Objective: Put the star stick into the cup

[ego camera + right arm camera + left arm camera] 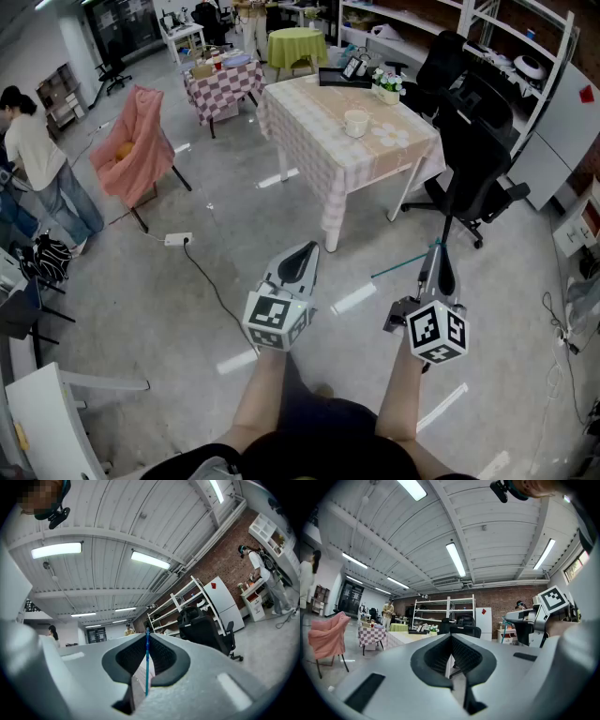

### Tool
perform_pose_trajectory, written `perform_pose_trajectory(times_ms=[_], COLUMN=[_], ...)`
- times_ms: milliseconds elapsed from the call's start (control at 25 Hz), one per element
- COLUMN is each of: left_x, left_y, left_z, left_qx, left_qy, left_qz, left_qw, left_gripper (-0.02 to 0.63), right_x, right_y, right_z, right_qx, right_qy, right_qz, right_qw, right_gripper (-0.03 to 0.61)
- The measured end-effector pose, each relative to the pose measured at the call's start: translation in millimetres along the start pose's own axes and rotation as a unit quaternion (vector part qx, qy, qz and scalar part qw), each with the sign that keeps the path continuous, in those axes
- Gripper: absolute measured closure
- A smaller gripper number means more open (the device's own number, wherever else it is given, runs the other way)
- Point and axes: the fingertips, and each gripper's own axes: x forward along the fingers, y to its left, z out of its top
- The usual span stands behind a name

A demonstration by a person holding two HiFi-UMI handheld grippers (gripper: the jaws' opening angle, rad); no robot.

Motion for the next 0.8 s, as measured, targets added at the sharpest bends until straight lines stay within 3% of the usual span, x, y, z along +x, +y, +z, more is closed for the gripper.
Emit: perform_pose_trajectory(times_ms=[280,800], left_x=[-7.8,-4.9], left_y=[-11.6,-9.5], left_z=[16.6,0.2], left_qx=[0.005,-0.017], left_qy=[-0.021,0.004], left_qz=[0.013,0.020], left_qw=[0.9997,0.9996], left_gripper=[0.601,0.601], right_x=[-9.6,-11.0], right_y=[-3.2,-22.9], right_z=[15.8,9.3], right_qx=[-0.023,-0.026], right_qy=[-0.001,0.034], right_qz=[0.019,0.034], right_qw=[1.000,0.998], right_gripper=[0.561,0.561])
